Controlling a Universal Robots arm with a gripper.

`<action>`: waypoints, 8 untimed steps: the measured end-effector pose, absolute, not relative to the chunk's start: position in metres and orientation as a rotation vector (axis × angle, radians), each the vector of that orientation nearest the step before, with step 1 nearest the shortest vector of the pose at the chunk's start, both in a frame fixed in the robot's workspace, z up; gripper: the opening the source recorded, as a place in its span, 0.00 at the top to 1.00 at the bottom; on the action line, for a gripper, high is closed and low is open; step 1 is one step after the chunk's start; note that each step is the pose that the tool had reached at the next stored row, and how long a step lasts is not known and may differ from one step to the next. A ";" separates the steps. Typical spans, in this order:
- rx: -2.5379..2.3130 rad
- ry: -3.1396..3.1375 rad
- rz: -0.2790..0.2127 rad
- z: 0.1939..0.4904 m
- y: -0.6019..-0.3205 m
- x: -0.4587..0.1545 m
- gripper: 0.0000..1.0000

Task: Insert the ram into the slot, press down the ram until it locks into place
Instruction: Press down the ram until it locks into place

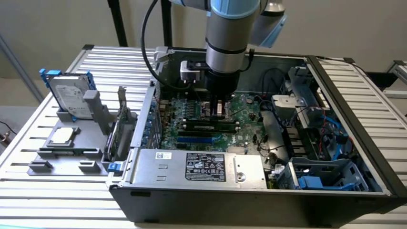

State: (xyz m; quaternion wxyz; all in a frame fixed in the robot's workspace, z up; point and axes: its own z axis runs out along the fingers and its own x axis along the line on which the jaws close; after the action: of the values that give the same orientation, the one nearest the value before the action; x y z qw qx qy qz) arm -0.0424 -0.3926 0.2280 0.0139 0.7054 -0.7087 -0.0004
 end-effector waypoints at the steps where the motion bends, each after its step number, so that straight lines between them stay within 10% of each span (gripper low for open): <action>1: 2.197 -2.207 -0.001 0.228 -0.393 -0.042 0.90; 8: 2.197 -2.207 -0.002 0.238 -0.393 -0.042 0.90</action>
State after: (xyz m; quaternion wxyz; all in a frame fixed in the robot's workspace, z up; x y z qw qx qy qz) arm -0.0424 -0.3925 0.2380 0.0137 0.7054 -0.7087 -0.0006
